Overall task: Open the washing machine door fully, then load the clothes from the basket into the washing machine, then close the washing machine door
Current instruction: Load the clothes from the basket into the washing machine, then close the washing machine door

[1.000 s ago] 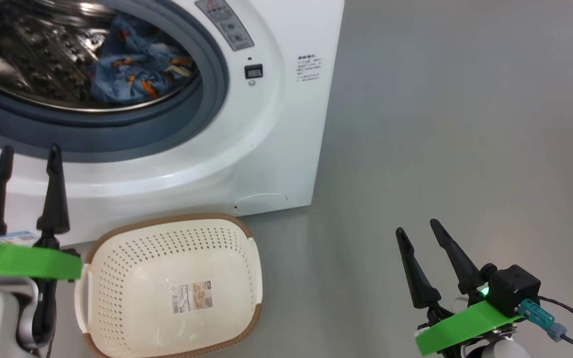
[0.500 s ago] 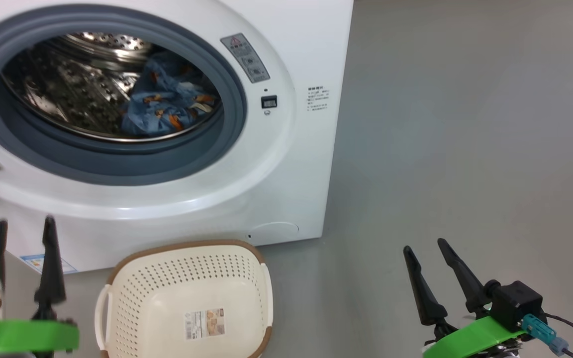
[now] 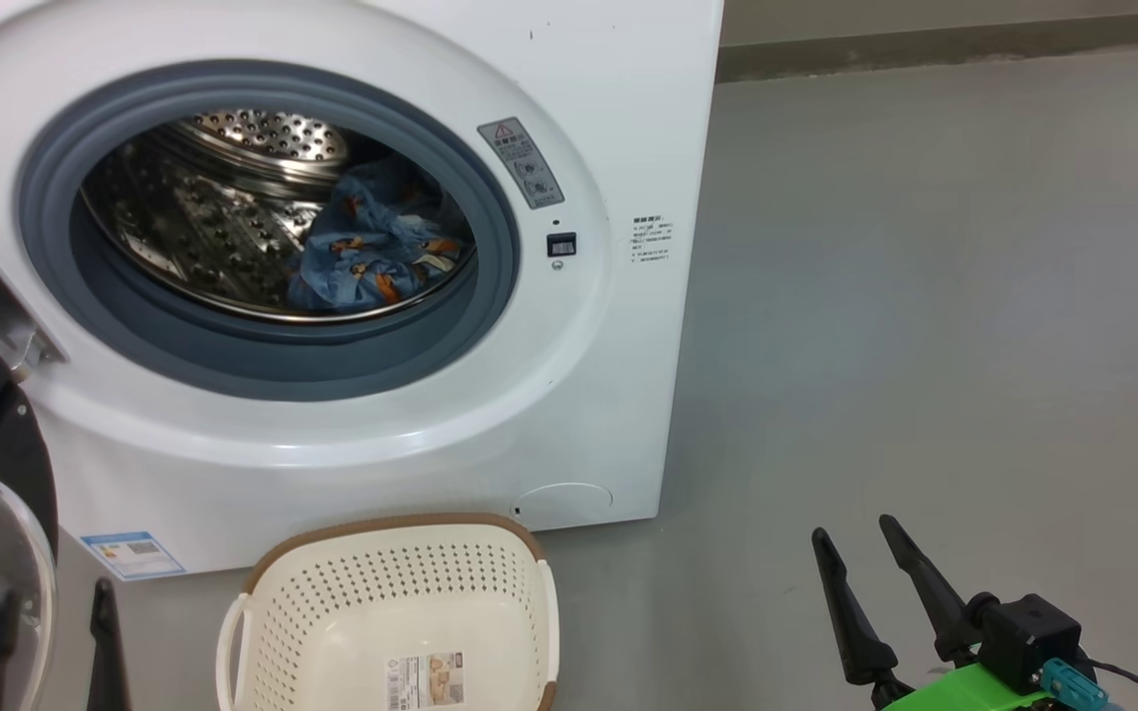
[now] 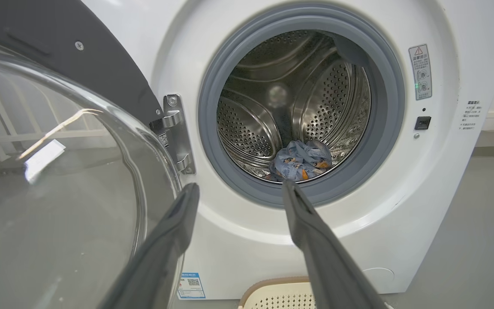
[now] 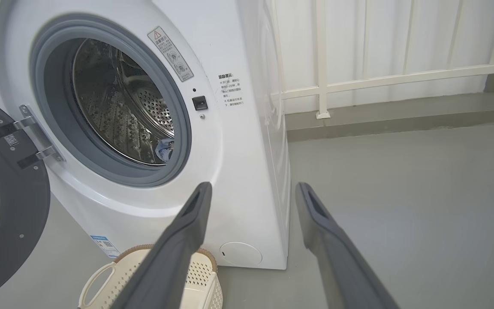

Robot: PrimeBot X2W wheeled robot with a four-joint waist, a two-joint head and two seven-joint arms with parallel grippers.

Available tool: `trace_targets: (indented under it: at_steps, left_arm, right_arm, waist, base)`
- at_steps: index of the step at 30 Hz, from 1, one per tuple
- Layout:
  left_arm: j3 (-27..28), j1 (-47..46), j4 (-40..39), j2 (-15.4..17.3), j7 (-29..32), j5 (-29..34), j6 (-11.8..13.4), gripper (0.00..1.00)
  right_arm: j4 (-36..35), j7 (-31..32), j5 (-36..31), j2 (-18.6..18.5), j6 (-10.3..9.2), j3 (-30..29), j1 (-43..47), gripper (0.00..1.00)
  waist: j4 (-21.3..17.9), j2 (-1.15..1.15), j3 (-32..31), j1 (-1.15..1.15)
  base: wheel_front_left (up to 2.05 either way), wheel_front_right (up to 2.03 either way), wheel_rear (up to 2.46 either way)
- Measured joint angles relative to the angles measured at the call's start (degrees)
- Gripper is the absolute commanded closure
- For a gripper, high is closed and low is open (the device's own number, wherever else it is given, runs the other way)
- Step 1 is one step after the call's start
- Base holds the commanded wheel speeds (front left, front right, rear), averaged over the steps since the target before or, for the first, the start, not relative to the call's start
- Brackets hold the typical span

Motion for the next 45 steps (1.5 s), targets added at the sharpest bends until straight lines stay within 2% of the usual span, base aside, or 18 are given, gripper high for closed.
trace_targets:
  at_steps: [10,21,45]
  left_arm:
    - [1.9,3.2,-0.3,-2.3,0.0,1.5,-1.8,0.0]
    - [1.9,3.8,0.3,-3.5,0.0,2.5,-2.4,0.0]
    - [2.5,3.7,1.4,-3.7,0.0,2.5,-2.9,0.0]
  right_arm:
    - [-0.2,0.0,-1.1,0.0,0.0,-0.2,0.0,0.0]
    - [-0.5,0.0,-1.6,0.0,0.0,-0.8,0.0,0.0]
    - [-0.7,0.0,-2.6,0.0,0.0,-1.2,0.1,0.0]
  waist:
    - [-0.6,0.0,-0.7,0.0]
    - [-0.5,0.0,-0.9,0.0]
    - [0.5,0.0,-0.6,0.0]
  base:
    - [0.0,0.0,0.0]
    - [0.0,0.0,0.0]
    - [0.0,0.0,0.0]
